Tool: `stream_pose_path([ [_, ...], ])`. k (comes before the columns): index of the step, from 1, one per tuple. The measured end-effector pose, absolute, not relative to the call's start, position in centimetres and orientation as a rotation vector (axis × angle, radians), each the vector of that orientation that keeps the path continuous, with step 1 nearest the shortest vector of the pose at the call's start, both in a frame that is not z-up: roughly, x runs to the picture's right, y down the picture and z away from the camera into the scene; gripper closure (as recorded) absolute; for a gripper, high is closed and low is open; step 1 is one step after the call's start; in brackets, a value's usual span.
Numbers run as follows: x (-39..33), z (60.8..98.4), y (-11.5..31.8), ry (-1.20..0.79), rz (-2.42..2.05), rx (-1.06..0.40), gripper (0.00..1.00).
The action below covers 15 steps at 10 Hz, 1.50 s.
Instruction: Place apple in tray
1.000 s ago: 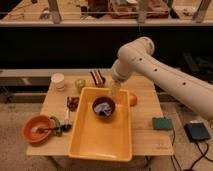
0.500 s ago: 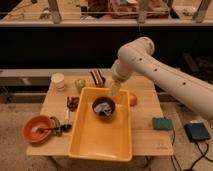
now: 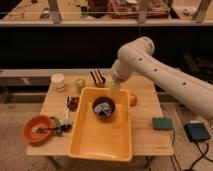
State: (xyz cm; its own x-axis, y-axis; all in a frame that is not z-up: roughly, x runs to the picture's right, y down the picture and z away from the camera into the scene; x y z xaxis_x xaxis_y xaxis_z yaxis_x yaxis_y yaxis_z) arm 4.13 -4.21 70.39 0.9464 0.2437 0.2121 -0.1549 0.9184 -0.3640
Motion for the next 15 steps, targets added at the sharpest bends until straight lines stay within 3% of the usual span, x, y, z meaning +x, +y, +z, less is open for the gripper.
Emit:
stream_pose_path([
  [5,5.0,70.7,-4.0,-0.249,0.229,-0.35,0.2],
  [13,22.7,70.3,-2.1,-0.204,0.397,-0.346,0.2],
  [15,23.2,70.3,-2.1,-0.205,0.403,-0.348,0.2],
])
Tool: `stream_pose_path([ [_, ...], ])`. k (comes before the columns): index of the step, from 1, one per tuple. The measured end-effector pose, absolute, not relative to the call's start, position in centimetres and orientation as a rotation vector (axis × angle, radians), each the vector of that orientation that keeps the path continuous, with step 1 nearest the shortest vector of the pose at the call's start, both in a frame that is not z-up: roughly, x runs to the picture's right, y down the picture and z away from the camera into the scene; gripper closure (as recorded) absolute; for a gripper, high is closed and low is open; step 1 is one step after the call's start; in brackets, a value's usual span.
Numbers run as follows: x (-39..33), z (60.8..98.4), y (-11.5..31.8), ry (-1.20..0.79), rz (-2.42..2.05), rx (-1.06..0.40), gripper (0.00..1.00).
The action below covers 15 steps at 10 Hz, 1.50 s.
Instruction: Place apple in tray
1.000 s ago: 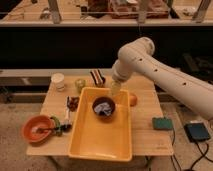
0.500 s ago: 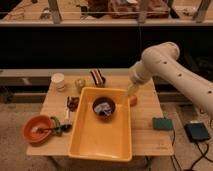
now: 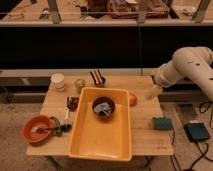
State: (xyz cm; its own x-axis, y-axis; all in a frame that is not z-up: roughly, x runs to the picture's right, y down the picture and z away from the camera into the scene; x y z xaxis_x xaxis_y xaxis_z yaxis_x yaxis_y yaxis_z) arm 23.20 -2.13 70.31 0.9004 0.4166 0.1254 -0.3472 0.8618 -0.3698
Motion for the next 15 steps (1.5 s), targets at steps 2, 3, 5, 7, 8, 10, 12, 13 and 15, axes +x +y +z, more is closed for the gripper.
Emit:
stream_pose_path([
  [2,23.3,70.3,-2.1,-0.204,0.405,-0.348,0.2],
  [3,23.4,70.4,-2.0,-0.207,0.408,-0.351,0.2],
  [5,23.4,71.5,-1.9,-0.259,0.429,-0.382,0.2],
  [7,23.8,74.2,-0.7,-0.335,0.453,-0.416,0.2],
  [8,24.1,76.2,0.3,-0.374,0.467,-0.438,0.2],
  [10,23.8,79.9,1.6,-0.428,0.48,-0.481,0.2],
  [12,23.2,81.4,2.2,-0.44,0.475,-0.5,0.2],
  [13,22.7,82.3,2.8,-0.444,0.469,-0.505,0.2],
  [15,22.2,83.4,3.7,-0.447,0.466,-0.514,0.2],
])
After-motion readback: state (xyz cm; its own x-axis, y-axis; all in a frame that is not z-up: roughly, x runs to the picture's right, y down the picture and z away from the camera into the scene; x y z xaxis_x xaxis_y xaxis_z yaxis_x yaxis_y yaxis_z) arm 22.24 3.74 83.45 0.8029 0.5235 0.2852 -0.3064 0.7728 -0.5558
